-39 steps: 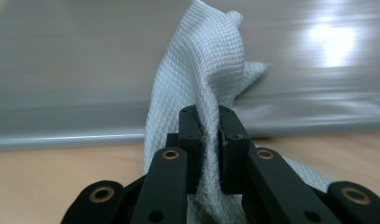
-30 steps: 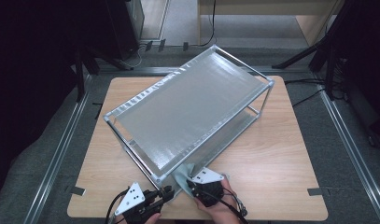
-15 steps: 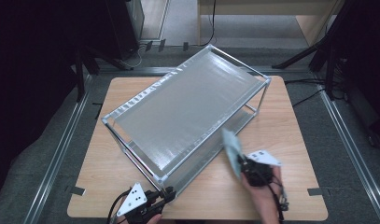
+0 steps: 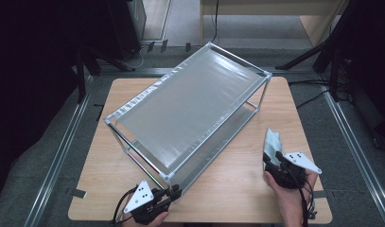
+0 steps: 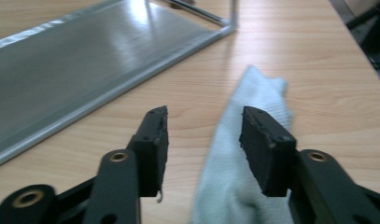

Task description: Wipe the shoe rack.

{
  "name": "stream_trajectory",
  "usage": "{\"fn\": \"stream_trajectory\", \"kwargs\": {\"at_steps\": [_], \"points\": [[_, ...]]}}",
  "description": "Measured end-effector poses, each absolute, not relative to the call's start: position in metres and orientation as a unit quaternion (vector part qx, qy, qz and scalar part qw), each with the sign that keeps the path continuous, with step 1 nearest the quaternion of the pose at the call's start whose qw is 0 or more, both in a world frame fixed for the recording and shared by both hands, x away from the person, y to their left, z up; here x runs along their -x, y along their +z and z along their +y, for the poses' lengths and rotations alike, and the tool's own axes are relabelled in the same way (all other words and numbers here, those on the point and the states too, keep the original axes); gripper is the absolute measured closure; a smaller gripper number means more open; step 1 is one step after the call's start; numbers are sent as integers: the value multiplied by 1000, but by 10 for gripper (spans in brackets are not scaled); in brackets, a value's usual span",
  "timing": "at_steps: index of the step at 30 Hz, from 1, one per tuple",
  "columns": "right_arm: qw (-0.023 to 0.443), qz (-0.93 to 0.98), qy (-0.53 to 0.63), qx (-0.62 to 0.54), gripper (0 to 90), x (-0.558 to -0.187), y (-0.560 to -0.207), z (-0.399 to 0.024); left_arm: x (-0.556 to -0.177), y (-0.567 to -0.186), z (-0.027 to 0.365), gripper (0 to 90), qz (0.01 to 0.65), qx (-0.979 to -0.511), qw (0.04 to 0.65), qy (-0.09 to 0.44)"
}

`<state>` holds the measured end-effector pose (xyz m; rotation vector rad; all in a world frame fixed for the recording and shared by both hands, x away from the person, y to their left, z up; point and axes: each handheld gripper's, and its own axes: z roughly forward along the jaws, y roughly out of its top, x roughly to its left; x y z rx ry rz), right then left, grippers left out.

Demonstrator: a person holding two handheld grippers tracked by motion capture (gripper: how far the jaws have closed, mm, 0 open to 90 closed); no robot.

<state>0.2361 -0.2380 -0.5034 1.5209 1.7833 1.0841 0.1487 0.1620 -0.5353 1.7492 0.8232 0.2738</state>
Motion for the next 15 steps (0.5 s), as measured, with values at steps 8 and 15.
{"fn": "stream_trajectory", "kwargs": {"at_steps": [8,15], "points": [[258,708,415,-510,265,-212,-509,-188,-163,-537,151,768,343,-740,566,119],[216,728,430,-489,119,-200,-516,-155,-165,-538,161,489,354,-742,555,124]]}}
